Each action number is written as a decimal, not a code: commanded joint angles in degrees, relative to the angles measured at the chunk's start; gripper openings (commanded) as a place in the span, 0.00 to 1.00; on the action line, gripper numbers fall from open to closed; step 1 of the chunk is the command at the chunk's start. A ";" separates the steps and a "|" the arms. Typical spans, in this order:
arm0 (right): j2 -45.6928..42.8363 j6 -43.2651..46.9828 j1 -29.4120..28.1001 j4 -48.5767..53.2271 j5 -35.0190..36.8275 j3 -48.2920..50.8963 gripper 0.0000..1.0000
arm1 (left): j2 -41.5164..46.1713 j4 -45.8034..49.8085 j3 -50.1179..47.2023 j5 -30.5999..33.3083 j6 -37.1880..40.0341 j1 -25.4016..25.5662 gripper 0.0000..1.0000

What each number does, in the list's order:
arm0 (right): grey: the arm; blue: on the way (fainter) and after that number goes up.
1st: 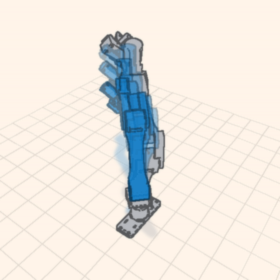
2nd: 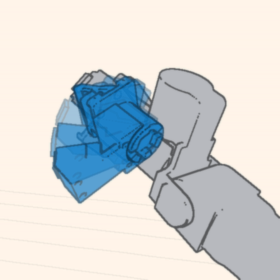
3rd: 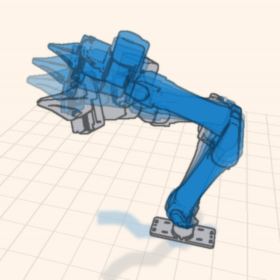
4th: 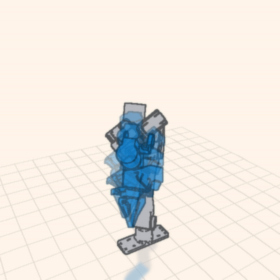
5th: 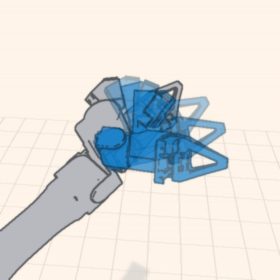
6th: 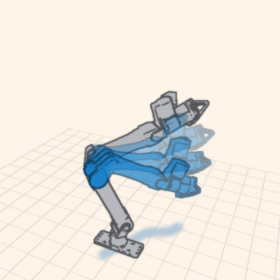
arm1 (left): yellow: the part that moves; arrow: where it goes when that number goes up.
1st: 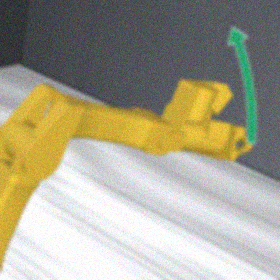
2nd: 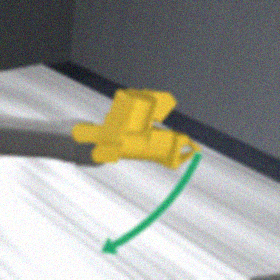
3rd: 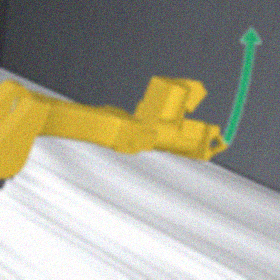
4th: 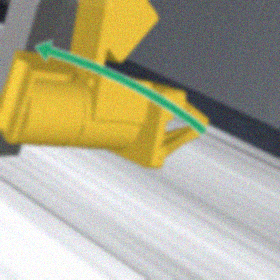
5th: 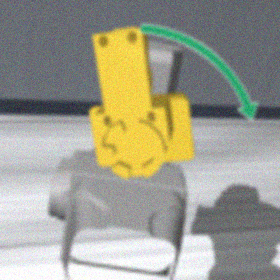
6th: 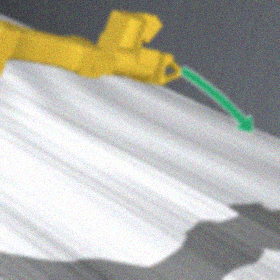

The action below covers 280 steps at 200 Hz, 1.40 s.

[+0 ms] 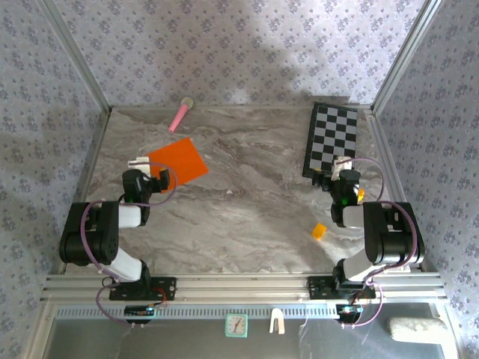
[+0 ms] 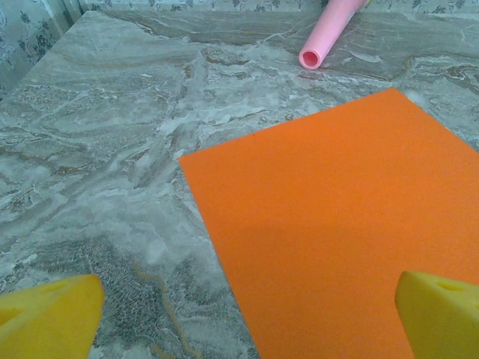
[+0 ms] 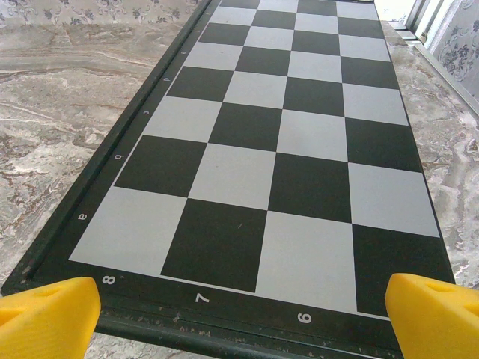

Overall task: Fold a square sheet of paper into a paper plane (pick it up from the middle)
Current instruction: Move the square sheet of paper to the center of the table.

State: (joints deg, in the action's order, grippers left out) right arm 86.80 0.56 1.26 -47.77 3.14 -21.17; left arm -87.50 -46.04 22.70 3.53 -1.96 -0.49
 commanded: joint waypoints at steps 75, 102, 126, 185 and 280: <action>-7.67 1.63 -1.39 13.61 3.33 -4.94 1.00 | 7.85 14.47 5.33 3.21 -1.43 0.38 1.00; -13.76 -3.90 -3.52 27.72 6.99 -10.30 1.00 | 13.43 31.24 12.51 6.27 -7.29 1.69 1.00; -16.08 -17.27 -4.56 44.35 5.62 -17.95 1.00 | 14.62 44.32 19.75 3.86 -24.60 2.20 1.00; -8.60 -32.83 -6.43 57.81 -14.19 -28.75 1.00 | -2.51 52.63 35.61 -17.28 -43.41 4.06 0.99; -2.95 -38.87 -11.75 54.71 -22.22 -30.95 1.00 | -19.22 58.11 44.81 -19.64 -44.92 7.75 0.96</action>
State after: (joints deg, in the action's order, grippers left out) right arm 82.94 -36.27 -9.37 5.78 -17.41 -49.82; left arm -104.51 9.23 64.90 -13.98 -46.61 6.46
